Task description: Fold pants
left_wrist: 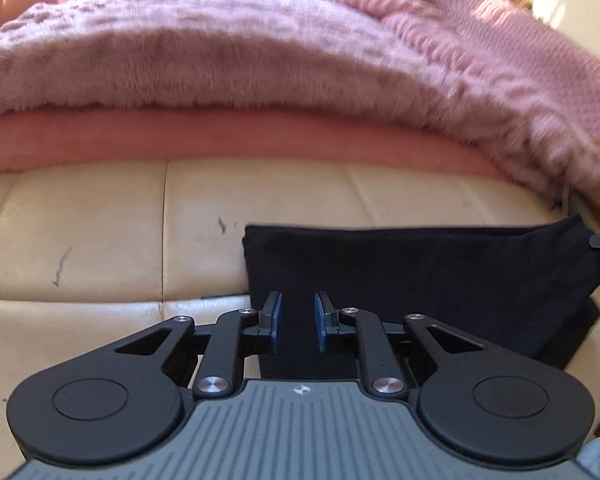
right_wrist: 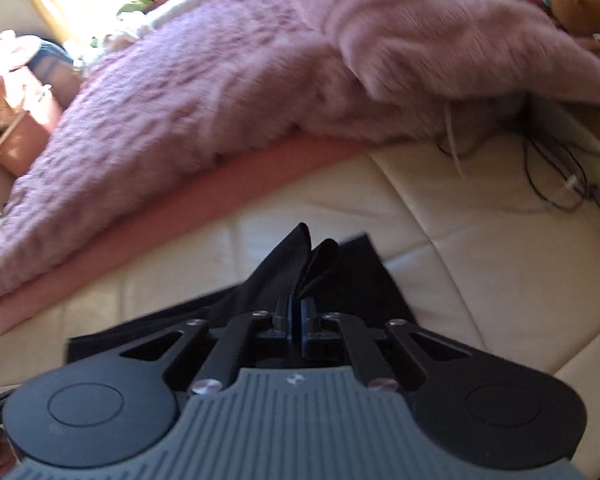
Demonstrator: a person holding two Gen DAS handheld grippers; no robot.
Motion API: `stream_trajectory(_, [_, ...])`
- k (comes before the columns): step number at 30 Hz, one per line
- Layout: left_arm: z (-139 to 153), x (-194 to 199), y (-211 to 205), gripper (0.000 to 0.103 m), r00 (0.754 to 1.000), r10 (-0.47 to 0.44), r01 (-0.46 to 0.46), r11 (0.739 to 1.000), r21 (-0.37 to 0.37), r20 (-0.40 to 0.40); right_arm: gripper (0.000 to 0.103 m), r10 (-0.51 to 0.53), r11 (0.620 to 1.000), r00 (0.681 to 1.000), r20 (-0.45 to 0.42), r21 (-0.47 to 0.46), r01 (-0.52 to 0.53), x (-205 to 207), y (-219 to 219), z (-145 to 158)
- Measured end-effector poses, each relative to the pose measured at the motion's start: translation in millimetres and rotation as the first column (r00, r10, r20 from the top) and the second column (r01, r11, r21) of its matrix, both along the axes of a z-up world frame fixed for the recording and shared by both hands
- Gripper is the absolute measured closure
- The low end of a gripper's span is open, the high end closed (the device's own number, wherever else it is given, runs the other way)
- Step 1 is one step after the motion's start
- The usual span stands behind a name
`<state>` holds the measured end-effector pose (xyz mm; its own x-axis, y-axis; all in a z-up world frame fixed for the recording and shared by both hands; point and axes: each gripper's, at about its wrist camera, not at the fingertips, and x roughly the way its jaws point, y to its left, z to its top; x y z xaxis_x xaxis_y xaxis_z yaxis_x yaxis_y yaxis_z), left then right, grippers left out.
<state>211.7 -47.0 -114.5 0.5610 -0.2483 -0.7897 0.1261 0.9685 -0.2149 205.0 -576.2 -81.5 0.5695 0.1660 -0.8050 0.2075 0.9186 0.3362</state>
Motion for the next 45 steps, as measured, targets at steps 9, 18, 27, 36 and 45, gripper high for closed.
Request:
stream_trajectory(9, [-5.6, 4.6, 4.8, 0.084, 1.000, 0.023, -0.024, 1.000, -0.016, -0.018, 0.103, -0.013, 1.000, 0.999, 0.039, 0.022, 0.012, -6.8, -2.7, -24.6])
stream_trajectory(18, [-3.1, 17.1, -1.1, 0.086, 1.000, 0.016, -0.016, 1.000, -0.003, 0.022, 0.103, 0.081, 0.997, 0.973, 0.216, -0.015, -0.079, 9.7, 32.4, 64.1])
stream_trajectory(27, [-13.6, 43.1, -10.6, 0.087, 0.999, 0.008, -0.011, 0.998, 0.058, 0.048, 0.103, -0.011, 0.988, 1.000, 0.006, -0.156, 0.012, 40.0, 6.1, -46.1])
stream_trajectory(36, [-32.4, 63.1, -17.0, 0.085, 0.998, 0.039, -0.043, 0.994, 0.100, 0.045, 0.103, -0.011, 0.971, 1.000, -0.014, -0.240, 0.008, 32.3, 2.3, -73.1])
stream_trajectory(45, [-13.2, 48.6, 30.0, 0.085, 0.980, 0.200, -0.199, 0.976, -0.083, 0.006, 0.102, 0.011, 0.963, 1.000, -0.017, -0.270, -0.015, 31.6, 6.1, -67.6])
